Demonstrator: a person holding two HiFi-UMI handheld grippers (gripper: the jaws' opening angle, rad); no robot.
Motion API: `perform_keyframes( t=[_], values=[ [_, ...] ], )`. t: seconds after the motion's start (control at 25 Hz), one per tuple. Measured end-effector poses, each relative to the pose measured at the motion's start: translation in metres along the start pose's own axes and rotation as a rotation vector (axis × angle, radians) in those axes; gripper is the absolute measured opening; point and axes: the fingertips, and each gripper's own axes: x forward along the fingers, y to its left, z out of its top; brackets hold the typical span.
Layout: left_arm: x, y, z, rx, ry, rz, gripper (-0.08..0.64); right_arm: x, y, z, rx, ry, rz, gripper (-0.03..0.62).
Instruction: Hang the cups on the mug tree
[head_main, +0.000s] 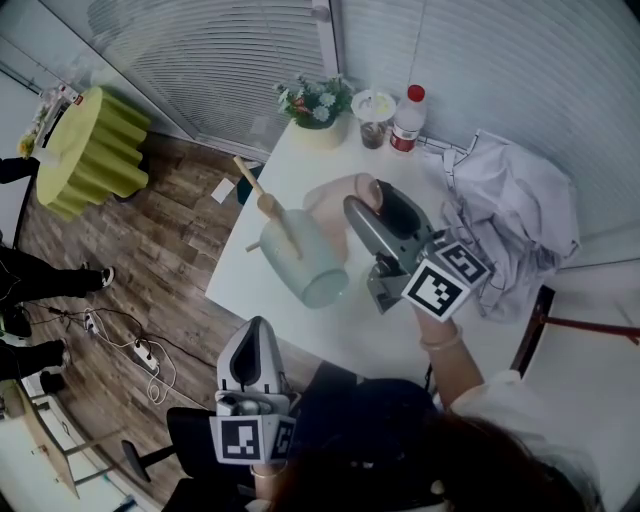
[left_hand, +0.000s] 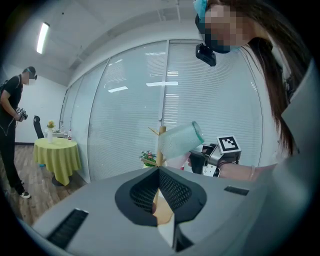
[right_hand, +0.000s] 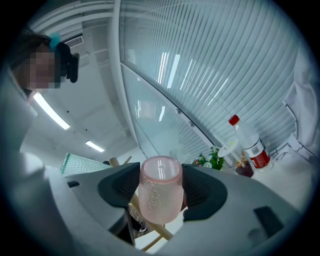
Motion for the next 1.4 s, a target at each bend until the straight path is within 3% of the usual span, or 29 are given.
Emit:
perform_keyframes(
  t=[0.4, 1.4],
  values=[
    [0.004, 0.006, -0.004, 0.001, -0.001, 0.007, 0.003, 0.007, -0.001, -0.008, 0.030, 0.014, 0.025, 0.272],
    [0.016, 0.008, -0.035, -0.021, 0.096, -0.021, 0.003, 0.015, -0.013, -0.020, 0.116, 0.024, 0.060, 0.273]
  ],
)
